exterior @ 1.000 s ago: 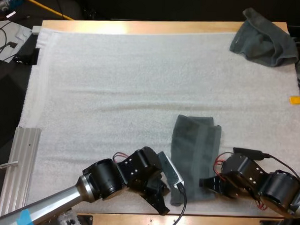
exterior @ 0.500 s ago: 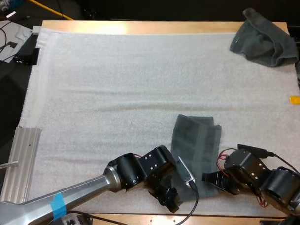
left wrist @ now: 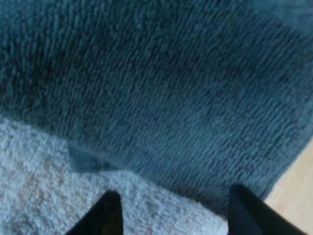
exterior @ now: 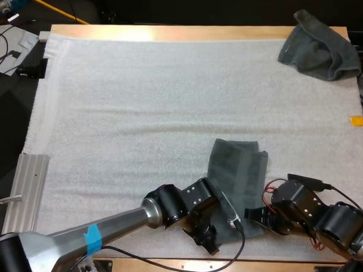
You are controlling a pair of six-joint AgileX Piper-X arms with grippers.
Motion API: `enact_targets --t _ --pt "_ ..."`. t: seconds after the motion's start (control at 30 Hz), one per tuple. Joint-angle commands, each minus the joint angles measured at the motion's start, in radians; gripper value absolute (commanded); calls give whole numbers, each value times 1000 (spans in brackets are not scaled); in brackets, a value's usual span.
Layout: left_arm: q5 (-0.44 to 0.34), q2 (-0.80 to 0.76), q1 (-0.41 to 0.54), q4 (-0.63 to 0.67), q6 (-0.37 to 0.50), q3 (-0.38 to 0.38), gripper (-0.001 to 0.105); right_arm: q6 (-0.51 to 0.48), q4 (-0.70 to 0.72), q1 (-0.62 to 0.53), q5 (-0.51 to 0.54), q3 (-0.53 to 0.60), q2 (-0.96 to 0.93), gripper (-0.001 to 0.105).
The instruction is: Pick towel from pile, fold and stack
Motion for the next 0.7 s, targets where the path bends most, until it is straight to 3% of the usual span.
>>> enact_targets --t 0.0,0.13,0.33,0.53,0.67 --pt "-37 22 -10 -13 3 -3 47 -4 4 -1 14 -5 -2 0" --pt "-53 55 -14 -18 5 -5 47 -3 3 -1 13 -5 -1 0" --pt "60 60 -6 -23 -1 -5 47 1 0 -1 7 -4 -7 0" --pt "63 67 -7 -14 -4 -4 46 2 -5 -1 11 -3 -5 0" --pt "50 69 -7 -3 -7 -5 34 1 -6 0 11 -5 -5 0"
